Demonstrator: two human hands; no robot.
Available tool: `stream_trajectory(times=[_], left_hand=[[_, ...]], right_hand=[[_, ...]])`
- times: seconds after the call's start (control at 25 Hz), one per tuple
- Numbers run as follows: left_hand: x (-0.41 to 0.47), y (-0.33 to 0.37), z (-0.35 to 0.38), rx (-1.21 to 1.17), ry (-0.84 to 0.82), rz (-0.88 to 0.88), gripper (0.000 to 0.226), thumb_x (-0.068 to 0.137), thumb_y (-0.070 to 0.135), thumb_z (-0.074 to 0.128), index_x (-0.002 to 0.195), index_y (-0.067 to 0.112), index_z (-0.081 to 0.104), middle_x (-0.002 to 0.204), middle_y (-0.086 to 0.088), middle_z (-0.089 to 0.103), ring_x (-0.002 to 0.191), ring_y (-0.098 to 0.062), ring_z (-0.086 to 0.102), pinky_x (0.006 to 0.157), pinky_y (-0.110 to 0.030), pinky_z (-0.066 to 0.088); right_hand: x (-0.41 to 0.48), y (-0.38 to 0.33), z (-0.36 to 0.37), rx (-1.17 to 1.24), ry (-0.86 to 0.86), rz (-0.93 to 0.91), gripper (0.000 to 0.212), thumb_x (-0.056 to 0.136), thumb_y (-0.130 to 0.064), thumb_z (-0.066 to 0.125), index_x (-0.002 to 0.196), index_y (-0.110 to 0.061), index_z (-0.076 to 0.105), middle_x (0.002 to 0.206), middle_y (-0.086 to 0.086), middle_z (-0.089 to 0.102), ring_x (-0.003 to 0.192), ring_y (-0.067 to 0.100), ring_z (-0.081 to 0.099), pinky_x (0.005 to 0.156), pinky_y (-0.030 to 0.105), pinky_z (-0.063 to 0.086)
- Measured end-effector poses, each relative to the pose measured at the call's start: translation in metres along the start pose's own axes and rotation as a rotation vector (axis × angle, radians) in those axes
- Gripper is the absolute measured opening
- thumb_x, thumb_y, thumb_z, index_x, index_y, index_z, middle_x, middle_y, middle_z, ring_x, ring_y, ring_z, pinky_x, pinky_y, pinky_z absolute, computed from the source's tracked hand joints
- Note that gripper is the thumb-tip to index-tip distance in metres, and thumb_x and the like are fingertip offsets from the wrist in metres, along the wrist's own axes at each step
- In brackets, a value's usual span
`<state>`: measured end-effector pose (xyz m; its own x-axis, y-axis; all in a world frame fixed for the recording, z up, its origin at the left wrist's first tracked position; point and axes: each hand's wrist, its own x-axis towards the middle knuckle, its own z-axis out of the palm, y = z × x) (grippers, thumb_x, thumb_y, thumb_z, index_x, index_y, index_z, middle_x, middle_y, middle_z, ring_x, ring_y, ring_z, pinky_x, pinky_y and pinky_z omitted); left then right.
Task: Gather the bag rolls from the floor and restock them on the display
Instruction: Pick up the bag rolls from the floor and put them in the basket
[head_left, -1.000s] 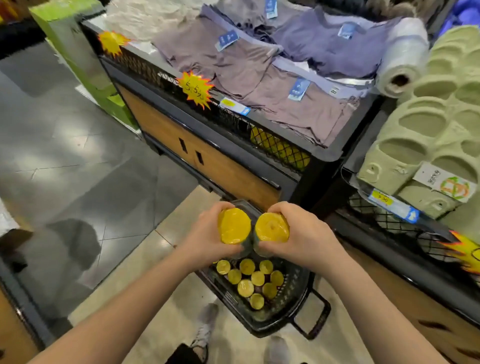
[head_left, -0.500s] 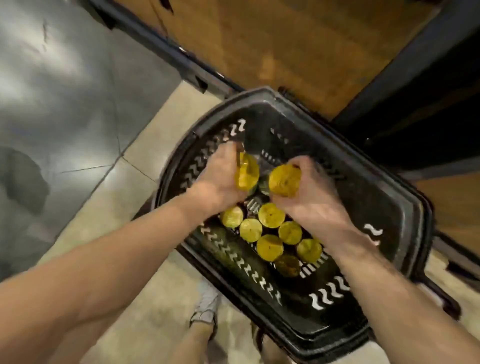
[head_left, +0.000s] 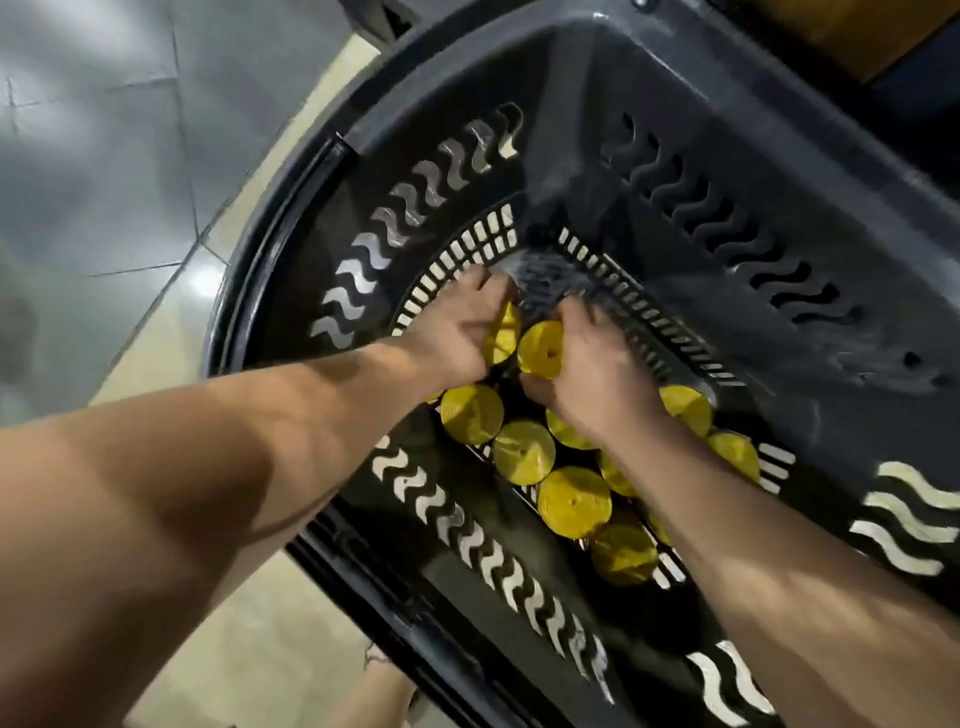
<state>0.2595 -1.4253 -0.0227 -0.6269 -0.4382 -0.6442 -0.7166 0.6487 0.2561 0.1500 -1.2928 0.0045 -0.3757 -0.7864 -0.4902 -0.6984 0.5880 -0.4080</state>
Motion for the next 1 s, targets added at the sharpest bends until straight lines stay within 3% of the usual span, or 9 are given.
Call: stream_trajectory(times=[0.24,0.36,0.44,0.52,0.64,0.84,1.0], left_hand=[[0.006,-0.002,0.006,0.022,-0.118,-0.071,0.103,0.072,0.005,0.081,0.152,0.02,0.019,0.144,-0.009,0.029,0.136,-0.035,0.038,0.109,-0.045,0.043],[-0.006,0.003,-0.012,0.056,-0.157,-0.08,0.105,0.076,0.013,0.084,0.156,0.025,0.017,0.156,-0.01,0.018,0.143,-0.039,0.029,0.112,-0.046,0.04],[-0.022,0.01,-0.033,0.065,-0.135,-0.04,0.094,0.079,0.023,0.08,0.154,0.029,0.023,0.156,-0.009,0.02,0.143,-0.042,0.028,0.112,-0.049,0.039],[-0.052,0.022,-0.071,0.096,-0.098,0.015,0.083,0.08,0.035,0.073,0.15,0.035,0.029,0.151,-0.005,0.027,0.139,-0.04,0.032,0.11,-0.05,0.04],[-0.113,0.047,-0.147,0.148,-0.071,0.032,0.085,0.08,0.042,0.076,0.151,0.035,0.029,0.151,-0.007,0.028,0.14,-0.037,0.031,0.114,-0.051,0.036],[-0.266,0.122,-0.313,0.27,0.024,0.073,0.096,0.078,0.056,0.075,0.156,0.042,0.02,0.164,-0.005,0.014,0.147,-0.036,0.02,0.117,-0.048,0.034],[-0.384,0.184,-0.424,0.342,0.159,0.169,0.094,0.08,0.059,0.073,0.156,0.043,0.019,0.168,-0.006,0.004,0.15,-0.036,0.014,0.121,-0.049,0.025]], right_hand=[[0.018,0.0,0.02,-0.126,-0.074,0.069,0.082,0.079,-0.049,0.08,0.139,-0.012,0.039,0.129,0.013,0.059,0.116,0.031,0.062,0.093,0.036,0.049],[0.011,-0.009,0.007,-0.124,-0.135,0.105,0.085,0.08,-0.055,0.077,0.142,-0.013,0.037,0.137,0.012,0.052,0.126,0.033,0.054,0.099,0.041,0.045],[-0.004,-0.017,-0.021,-0.13,-0.105,0.088,0.078,0.084,-0.054,0.073,0.142,-0.017,0.038,0.14,0.01,0.047,0.129,0.034,0.05,0.103,0.043,0.042],[-0.025,-0.029,-0.065,-0.15,-0.045,0.033,0.069,0.087,-0.051,0.071,0.142,-0.022,0.04,0.139,0.006,0.047,0.13,0.032,0.048,0.105,0.042,0.039],[-0.064,-0.052,-0.146,-0.147,-0.015,-0.049,0.068,0.086,-0.048,0.072,0.143,-0.029,0.041,0.141,0.001,0.044,0.133,0.028,0.042,0.108,0.042,0.035],[-0.17,-0.121,-0.318,-0.257,0.011,-0.111,0.08,0.085,-0.053,0.072,0.152,-0.038,0.031,0.157,0.004,0.032,0.143,0.032,0.031,0.116,0.047,0.029],[-0.275,-0.17,-0.446,-0.335,0.178,-0.152,0.085,0.084,-0.057,0.071,0.154,-0.037,0.029,0.159,0.009,0.031,0.144,0.031,0.031,0.117,0.047,0.031]])
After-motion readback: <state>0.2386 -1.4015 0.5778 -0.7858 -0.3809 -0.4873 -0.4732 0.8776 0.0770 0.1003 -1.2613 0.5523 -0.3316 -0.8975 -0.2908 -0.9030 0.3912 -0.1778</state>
